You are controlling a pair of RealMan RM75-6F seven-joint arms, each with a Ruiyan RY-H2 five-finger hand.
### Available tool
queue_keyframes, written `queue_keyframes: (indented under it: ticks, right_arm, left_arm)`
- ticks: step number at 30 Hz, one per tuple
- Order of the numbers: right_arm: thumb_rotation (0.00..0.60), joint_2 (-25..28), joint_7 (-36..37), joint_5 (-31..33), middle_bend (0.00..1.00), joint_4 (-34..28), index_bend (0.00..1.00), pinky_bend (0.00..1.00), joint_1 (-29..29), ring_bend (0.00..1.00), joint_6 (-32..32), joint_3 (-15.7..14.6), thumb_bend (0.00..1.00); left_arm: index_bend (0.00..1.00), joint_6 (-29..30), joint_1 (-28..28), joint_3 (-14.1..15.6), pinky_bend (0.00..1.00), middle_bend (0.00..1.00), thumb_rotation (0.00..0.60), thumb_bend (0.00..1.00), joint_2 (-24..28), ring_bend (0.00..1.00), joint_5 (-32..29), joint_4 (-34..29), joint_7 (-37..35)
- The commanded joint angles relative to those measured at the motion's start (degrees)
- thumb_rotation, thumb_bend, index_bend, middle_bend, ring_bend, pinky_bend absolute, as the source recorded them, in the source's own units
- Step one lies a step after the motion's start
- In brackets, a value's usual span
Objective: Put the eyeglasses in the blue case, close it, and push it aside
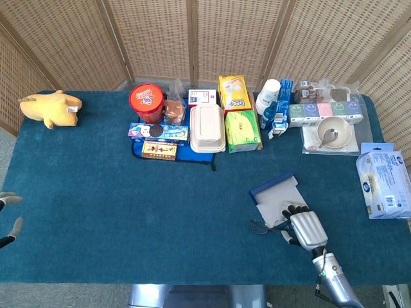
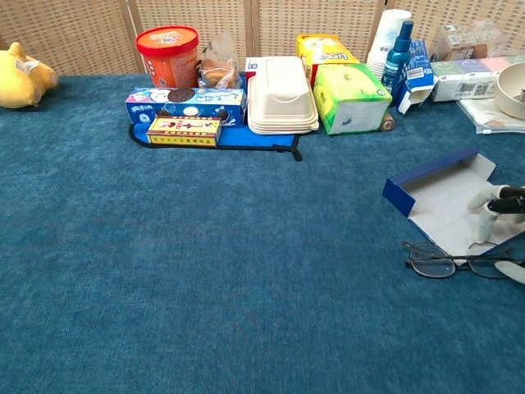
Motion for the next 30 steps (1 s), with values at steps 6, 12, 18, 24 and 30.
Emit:
queue_keyframes:
  ticks: [6,12,18,24,30]
  right_arm:
    - [0.600,-0.83,1.35,0.01,0.27,1.35,0.51,0.36,0.11,0.29,0.19,-0.03,0.34]
    - [0.600,-1.46,1.81,0.00,0.29,2.07,0.54,0.37,0.16,0.31,0.60,0.11,0.34]
    - [0.600,-1.77,1.78,-0.05,0.32,2.07,0.57,0.38,0.26,0.33,1.09,0.34,0.34]
    - [0.600,-2.23,1.89,0.18,0.35,2.01,0.61,0.39,0.44,0.35,1.06,0.52,0.34]
    - [0.600,-2.06,2.48,0.23,0.37,1.65,0.65,0.40,0.59,0.37,1.40,0.82,0.34]
  left_arm:
    - [0.34,0.67,0.29,-0.10,0.22,0.32,0.600,0.35,-0.14,0.30,0.23,0.49,-0.59]
    - [0.34,0.84,0.41,-0.08,0.23,0.32,0.599,0.34,-0.26,0.30,0.34,0.80,-0.88]
    - [0.34,1.12,0.51,-0.28,0.23,0.32,0.600,0.34,-0.40,0.30,0.26,1.25,-1.35]
    - [0.34,1.08,0.53,-0.29,0.23,0.32,0.600,0.34,-0.60,0.30,0.25,1.72,-1.57]
    - [0.34,1.28,0.64,-0.29,0.23,0.32,0.600,0.34,-0.64,0.30,0.36,1.94,-1.72]
